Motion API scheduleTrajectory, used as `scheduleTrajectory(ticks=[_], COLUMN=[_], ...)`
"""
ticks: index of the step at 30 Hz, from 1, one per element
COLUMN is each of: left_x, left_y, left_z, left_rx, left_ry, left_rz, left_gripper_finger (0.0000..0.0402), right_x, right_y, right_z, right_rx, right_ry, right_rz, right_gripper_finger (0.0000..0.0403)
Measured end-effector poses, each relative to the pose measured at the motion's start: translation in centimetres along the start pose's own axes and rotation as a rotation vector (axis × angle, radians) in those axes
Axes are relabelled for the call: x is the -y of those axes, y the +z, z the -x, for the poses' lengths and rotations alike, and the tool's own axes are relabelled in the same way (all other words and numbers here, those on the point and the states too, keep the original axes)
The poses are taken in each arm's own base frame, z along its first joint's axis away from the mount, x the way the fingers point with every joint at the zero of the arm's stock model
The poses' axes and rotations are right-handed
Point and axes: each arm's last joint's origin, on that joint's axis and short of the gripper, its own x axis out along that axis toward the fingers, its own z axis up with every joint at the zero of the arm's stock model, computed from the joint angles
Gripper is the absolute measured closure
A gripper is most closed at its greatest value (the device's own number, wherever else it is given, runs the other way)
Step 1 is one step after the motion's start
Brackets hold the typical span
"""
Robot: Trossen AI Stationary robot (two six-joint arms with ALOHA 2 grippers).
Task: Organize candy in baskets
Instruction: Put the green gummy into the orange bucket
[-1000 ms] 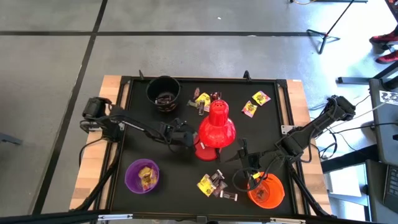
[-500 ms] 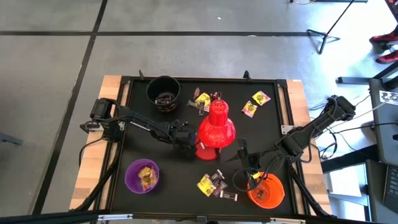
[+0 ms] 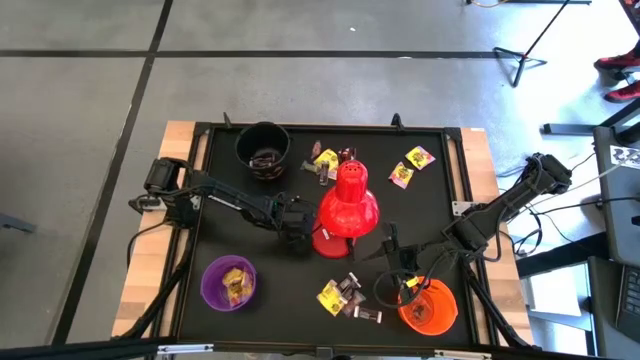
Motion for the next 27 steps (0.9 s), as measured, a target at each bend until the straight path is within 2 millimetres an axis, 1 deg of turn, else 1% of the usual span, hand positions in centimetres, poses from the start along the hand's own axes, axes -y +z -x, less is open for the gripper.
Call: scheduleTrajectory(ticks=[4, 9, 14, 18, 25, 27], left_x=[0.1, 0.6, 1.1, 1.9, 4.0, 4.7], left_y=[-0.1, -0.3, -0.2, -0.4, -0.9, -0.9], left_z=[0.1, 1.3, 3.9, 6.3, 10.4, 11.3], left_rx=[-0.007, 0.023, 0.114, 0.198, 0.385, 0.447], left_ry=[-0.006, -0.007, -0.021, -0.061, -0.182, -0.227], left_rz=[-0.018, -0.046, -0.055, -0.063, -0.076, -0.099], left_gripper_finger=[0.04, 0.0401, 0.0402, 0.0401, 0.0401, 0.0401], right_x=[0.0, 0.0, 0.0, 0.0, 0.4, 0.7], right_y=[0.0, 0.0, 0.0, 0.0, 0.1, 0.4], right_z=[0.0, 0.0, 0.0, 0.0, 0.0, -0.4], right_rx=[0.0, 0.0, -0.001, 0.001, 0.021, 0.046], right_ry=[0.0, -0.001, -0.001, -0.004, -0.126, -0.155], right_rz=[0.0, 0.0, 0.0, 0.0, -0.006, -0.024], right_gripper_finger=[0.0249, 0.0249, 0.0249, 0.0249, 0.0249, 0.0249])
